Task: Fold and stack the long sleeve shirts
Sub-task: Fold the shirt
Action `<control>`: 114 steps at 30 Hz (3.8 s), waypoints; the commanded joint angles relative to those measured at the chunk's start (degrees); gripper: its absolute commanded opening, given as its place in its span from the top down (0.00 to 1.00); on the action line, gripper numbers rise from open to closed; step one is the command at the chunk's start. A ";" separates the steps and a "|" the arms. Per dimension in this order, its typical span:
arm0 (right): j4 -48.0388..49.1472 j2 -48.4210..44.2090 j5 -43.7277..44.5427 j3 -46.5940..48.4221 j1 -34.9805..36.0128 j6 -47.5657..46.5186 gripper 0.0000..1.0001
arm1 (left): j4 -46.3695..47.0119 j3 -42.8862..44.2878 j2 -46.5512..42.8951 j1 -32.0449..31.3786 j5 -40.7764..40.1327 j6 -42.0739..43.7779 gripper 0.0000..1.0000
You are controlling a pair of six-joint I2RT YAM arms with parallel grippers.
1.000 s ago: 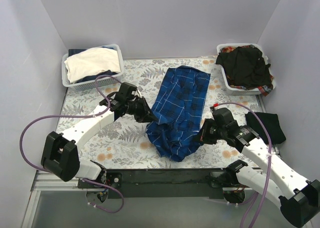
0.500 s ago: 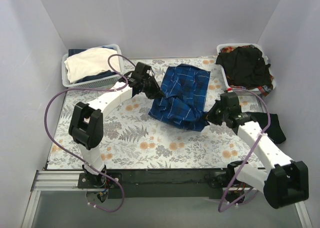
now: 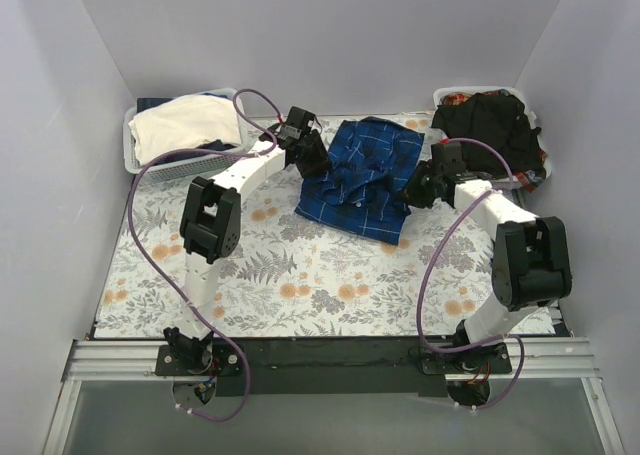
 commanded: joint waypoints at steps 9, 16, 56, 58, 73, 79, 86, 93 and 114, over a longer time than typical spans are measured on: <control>1.69 1.32 0.67 8.37 -5.32 2.93 0.35 | 1.94 7.75 -1.66 8.67 -1.38 -1.45 0.34; -4.28 -3.60 2.40 8.47 0.29 -8.84 0.42 | 3.00 1.43 -8.15 11.49 6.44 2.67 0.33; -13.23 21.76 9.37 21.27 47.15 -4.29 0.85 | -5.87 -47.53 -52.55 14.56 -1.45 6.03 0.27; -14.83 24.94 8.93 31.16 49.08 -4.29 0.85 | -8.94 -48.06 -56.33 15.96 -5.66 6.03 0.25; -24.42 29.00 20.26 41.95 46.45 -5.94 0.82 | -13.17 -52.45 -66.27 19.14 -6.91 4.36 0.21; -19.75 30.14 21.15 44.83 46.45 -12.72 0.82 | -10.10 -55.79 -67.32 19.14 1.78 5.85 0.21; -23.00 30.77 25.27 41.36 42.77 -9.74 0.83 | -4.57 -63.00 -66.27 19.22 10.58 7.34 0.25; -21.87 22.68 28.09 30.72 34.77 -7.36 0.83 | -1.31 -65.99 -62.85 19.14 11.55 7.35 0.26; -25.64 12.47 25.29 33.86 38.08 -17.38 0.68 | 12.84 -61.96 -41.32 2.27 8.91 2.25 0.28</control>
